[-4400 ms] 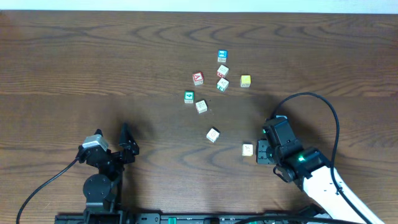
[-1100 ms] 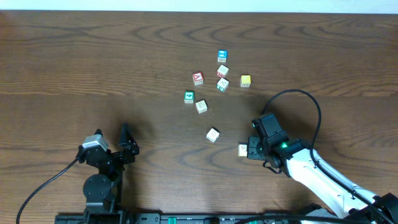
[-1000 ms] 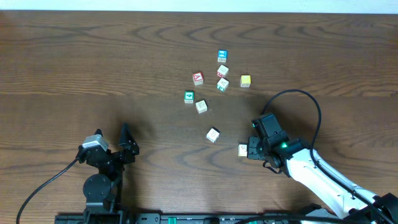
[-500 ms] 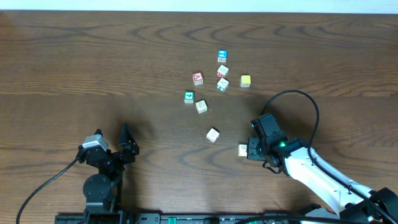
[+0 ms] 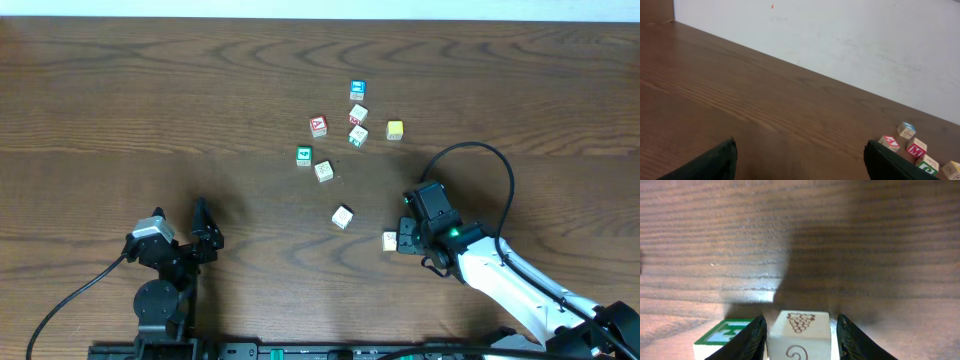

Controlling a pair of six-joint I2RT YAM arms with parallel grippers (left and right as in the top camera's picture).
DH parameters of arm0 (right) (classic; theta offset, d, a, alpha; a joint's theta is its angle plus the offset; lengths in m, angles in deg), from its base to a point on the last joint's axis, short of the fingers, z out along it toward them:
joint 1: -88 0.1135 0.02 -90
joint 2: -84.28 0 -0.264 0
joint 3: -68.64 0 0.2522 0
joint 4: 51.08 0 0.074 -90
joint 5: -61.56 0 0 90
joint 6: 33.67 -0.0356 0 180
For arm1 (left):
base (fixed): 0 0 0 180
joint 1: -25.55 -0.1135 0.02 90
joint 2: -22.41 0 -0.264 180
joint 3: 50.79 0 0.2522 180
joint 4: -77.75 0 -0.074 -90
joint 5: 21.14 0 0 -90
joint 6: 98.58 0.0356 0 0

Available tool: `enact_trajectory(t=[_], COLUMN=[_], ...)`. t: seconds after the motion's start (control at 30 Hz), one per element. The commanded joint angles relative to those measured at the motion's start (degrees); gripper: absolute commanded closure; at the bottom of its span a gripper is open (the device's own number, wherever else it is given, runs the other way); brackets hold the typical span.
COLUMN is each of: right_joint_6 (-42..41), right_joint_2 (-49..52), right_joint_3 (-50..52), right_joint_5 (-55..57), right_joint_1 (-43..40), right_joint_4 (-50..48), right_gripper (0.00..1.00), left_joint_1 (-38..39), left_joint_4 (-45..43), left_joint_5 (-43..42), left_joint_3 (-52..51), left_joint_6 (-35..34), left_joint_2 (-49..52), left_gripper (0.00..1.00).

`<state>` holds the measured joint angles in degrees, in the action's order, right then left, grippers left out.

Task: Lift 5 blocks

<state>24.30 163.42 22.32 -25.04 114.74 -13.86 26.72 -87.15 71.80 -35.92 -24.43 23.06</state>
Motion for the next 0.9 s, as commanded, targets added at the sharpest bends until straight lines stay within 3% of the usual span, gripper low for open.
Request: enact_trajectory(t=[0.0, 0.67, 0.87], right_joint_6=[-0.07, -0.04, -0.04], right_joint_2=[0.22, 0.22, 0.22], right_joint_3=[0.31, -1.07, -3.39], right_joint_5=[1.09, 4.07, 4.07], right_joint_1=[-0.09, -1.60, -3.34], right_joint_4=[-1.03, -2.99, -2.95], right_gripper=[0.56, 0.56, 0.74], left_joint_1=[-0.20, -0.20, -0.17], left_joint_4=[2.62, 2.62, 2.62], left_joint_5=[0.92, 0.92, 0.92], left_joint_3=[-0.87, -0.87, -0.87], left_joint_6=[0.33, 0.33, 0.33], left_joint_2=[-0.02, -0.02, -0.02], left_gripper=[0.19, 0.19, 0.19])
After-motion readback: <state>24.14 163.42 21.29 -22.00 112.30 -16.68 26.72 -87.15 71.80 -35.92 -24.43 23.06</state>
